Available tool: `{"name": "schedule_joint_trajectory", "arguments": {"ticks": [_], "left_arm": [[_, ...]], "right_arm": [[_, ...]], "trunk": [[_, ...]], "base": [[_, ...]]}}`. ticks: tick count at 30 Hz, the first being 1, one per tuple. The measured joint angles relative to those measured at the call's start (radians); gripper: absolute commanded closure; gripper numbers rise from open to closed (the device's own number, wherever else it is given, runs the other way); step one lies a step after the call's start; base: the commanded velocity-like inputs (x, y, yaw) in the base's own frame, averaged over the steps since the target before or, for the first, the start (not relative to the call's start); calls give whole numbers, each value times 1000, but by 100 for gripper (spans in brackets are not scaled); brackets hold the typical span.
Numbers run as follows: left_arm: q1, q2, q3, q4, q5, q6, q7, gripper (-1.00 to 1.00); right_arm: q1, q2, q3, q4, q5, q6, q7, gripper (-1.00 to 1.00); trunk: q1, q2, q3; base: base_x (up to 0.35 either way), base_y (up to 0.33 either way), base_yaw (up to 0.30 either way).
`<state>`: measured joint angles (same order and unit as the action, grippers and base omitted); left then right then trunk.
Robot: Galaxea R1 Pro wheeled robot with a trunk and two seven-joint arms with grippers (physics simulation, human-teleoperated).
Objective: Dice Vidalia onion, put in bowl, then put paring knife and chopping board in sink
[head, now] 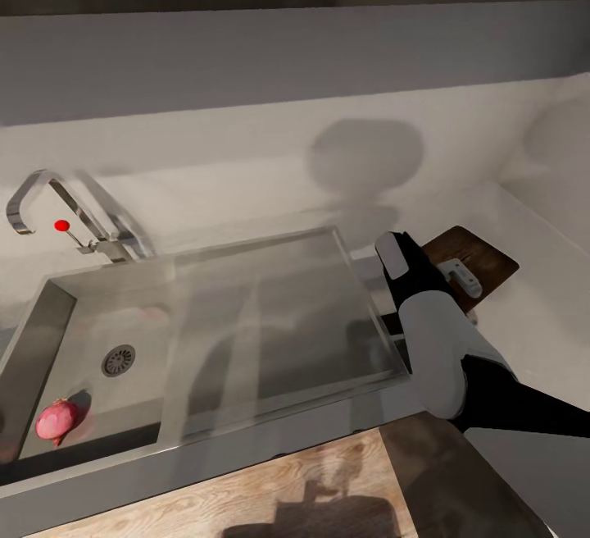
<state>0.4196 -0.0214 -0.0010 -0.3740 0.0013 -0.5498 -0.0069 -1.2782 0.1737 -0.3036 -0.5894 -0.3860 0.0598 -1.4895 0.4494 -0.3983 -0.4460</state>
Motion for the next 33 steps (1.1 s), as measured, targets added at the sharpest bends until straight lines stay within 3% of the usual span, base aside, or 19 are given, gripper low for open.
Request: {"name": "schedule_joint_trajectory", "arguments": {"ticks": [10, 33], "left_arm": [[0, 2, 0, 1, 0, 0, 0, -100], [0, 5, 0, 1, -1, 0, 0, -100]], "right_arm": [[0, 0, 0, 0, 1, -51, -9, -100], [0, 0, 0, 1, 3, -61, -36, -100]], "trunk": [[0, 0, 0], [0, 0, 0]], "base": [[0, 0, 0], [0, 0, 0]]}}
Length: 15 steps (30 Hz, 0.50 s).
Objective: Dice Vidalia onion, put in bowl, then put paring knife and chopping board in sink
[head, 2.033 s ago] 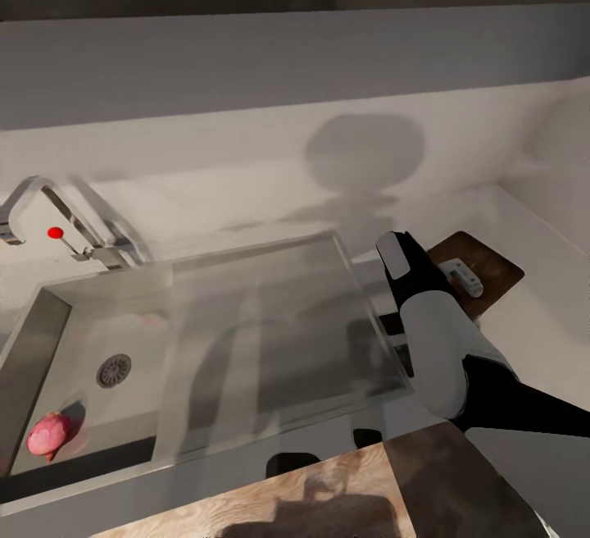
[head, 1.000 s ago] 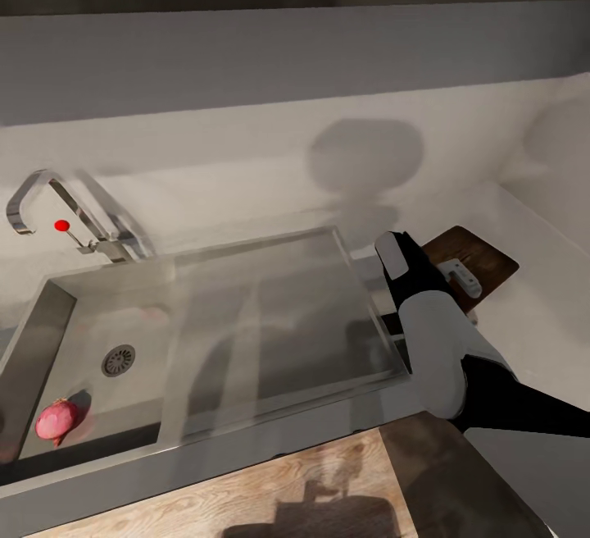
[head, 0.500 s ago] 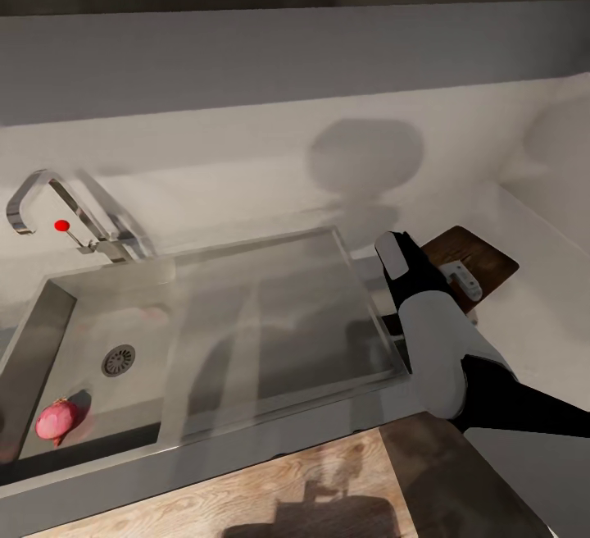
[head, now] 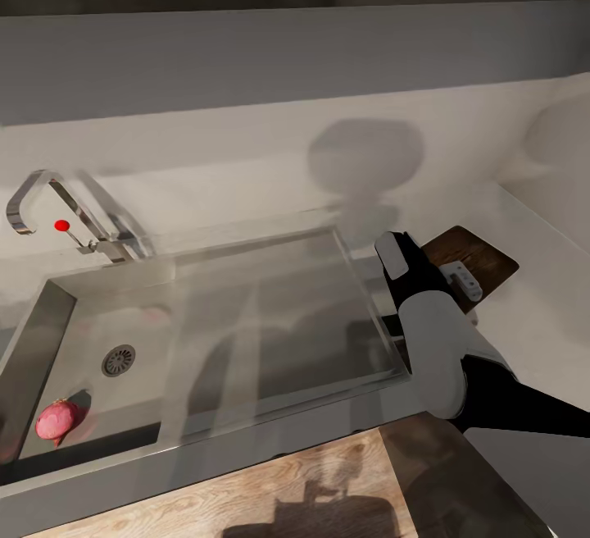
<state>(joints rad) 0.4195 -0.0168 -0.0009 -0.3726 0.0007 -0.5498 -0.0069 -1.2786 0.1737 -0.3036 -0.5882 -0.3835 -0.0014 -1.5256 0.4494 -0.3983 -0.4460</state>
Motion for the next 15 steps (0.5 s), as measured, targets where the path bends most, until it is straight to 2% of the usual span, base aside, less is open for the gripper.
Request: {"name": "schedule_joint_trajectory", "arguments": {"ticks": [8, 15], "left_arm": [[0, 0, 0, 0, 1, 0, 0, -100], [0, -1, 0, 0, 1, 0, 0, -100]], "right_arm": [[1, 0, 0, 0, -3, 2, 4, -100], [1, 0, 0, 0, -3, 3, 8, -100]], "trunk": [[0, 0, -1], [0, 0, -10]], "base": [[0, 0, 0], [0, 0, 0]]}}
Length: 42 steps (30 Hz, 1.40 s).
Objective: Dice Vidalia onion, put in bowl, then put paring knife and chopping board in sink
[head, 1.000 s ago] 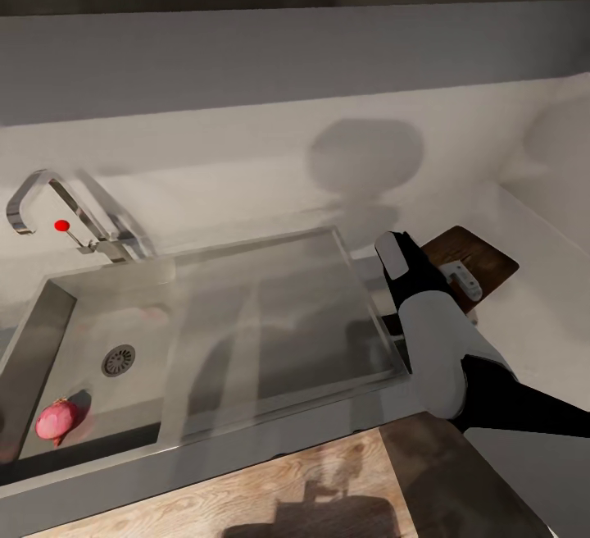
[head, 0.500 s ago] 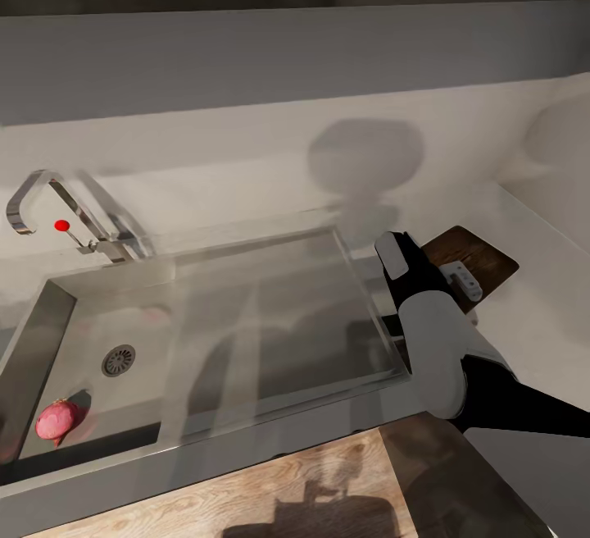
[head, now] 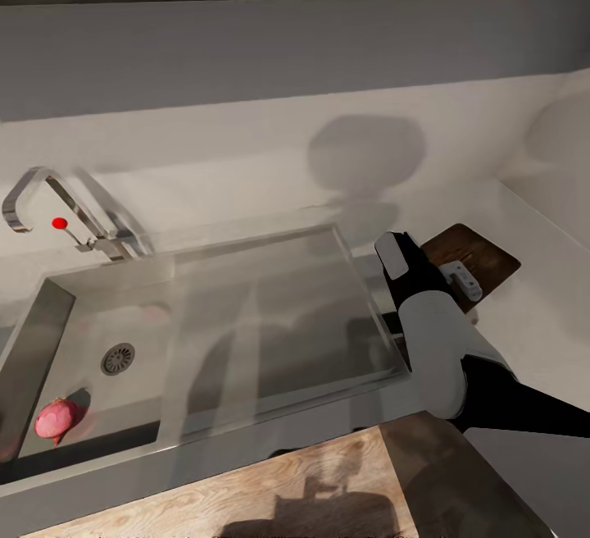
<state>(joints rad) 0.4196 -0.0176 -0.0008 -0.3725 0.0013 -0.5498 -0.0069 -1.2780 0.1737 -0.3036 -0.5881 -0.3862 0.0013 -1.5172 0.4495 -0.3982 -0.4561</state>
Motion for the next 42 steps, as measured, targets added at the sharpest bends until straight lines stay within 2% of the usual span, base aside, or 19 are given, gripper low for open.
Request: {"name": "schedule_joint_trajectory", "arguments": {"ticks": [30, 42], "left_arm": [[0, 0, 0, 1, 0, 0, 0, -100], [0, 0, 1, 12, 0, 0, 0, -100]], "right_arm": [[-1, 0, 2, -60, 0, 0, 3, -100], [0, 0, 1, -63, 2, 0, 4, -100]], "trunk": [[0, -1, -47], [0, -1, -49]], "base": [[0, 0, 0], [0, 0, 0]]}}
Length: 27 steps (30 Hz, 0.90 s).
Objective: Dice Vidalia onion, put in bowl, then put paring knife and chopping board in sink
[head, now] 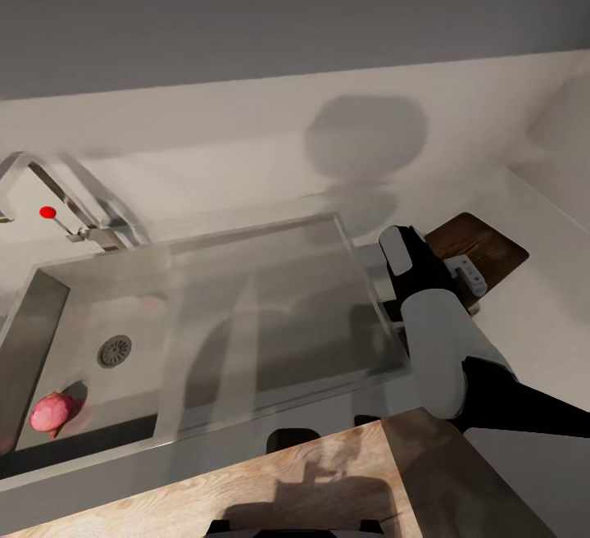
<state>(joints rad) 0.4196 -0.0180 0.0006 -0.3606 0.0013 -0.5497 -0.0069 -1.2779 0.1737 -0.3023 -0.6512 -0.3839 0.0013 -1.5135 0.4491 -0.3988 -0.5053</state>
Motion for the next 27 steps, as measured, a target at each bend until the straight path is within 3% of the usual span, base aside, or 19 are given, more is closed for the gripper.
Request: {"name": "schedule_joint_trajectory", "arguments": {"ticks": [11, 12, 27], "left_arm": [[-1, 0, -1, 2, 0, 0, 0, -100], [0, 0, -1, 2, 0, 0, 0, -100], [0, 0, 0, 2, 0, 0, 0, -100]], "right_arm": [[0, 0, -1, -1, 0, 1, 1, -100], [0, 0, -2, -1, 0, 1, 1, 100], [0, 0, -1, 14, 7, 1, -3, 100]], "trunk": [[0, 0, 0], [0, 0, 0], [0, 0, 0]], "base": [[0, 0, 0], [0, 0, 0], [0, 0, 0]]}}
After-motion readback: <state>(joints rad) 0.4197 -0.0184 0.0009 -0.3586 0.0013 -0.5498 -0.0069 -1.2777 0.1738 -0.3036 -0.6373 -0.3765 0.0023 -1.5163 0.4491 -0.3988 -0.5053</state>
